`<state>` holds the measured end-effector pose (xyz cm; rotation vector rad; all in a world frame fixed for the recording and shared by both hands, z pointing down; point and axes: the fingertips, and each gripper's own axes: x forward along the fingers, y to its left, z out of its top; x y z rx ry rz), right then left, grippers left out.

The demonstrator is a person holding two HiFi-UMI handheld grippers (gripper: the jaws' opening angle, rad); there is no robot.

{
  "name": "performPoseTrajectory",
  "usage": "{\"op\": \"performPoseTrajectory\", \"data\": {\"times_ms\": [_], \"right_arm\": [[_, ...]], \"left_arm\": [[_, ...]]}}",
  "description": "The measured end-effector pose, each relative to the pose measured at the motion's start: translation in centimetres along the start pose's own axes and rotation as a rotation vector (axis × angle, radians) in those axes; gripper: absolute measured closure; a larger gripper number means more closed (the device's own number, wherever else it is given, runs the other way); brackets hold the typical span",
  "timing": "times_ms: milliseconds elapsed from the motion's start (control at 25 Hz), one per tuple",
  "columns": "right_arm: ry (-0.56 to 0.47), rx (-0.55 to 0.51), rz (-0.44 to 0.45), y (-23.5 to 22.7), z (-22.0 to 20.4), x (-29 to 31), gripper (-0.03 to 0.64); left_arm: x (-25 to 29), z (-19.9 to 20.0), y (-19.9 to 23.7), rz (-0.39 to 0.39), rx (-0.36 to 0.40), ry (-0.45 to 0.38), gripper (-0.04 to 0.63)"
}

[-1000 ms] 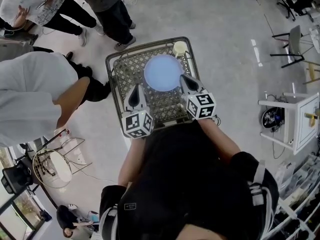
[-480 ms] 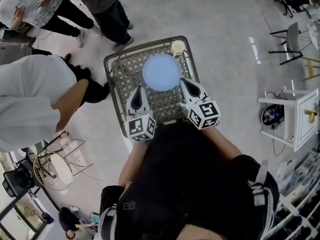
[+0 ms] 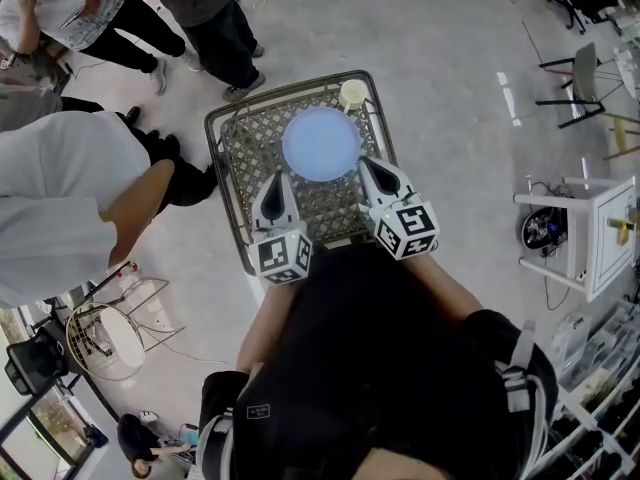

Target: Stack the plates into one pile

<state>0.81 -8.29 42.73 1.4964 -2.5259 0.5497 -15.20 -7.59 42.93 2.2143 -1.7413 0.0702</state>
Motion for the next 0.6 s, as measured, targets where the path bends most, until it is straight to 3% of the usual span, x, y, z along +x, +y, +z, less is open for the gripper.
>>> {"op": "performPoseTrajectory", "data": {"times_ms": [600], "right_arm": [[0.004, 0.006, 0.000, -0.19, -0.50, -0.13, 0.607]], "left_arm": [[-0.06, -0.60, -0.20, 0.000, 0.002, 0.010, 0.580]]}}
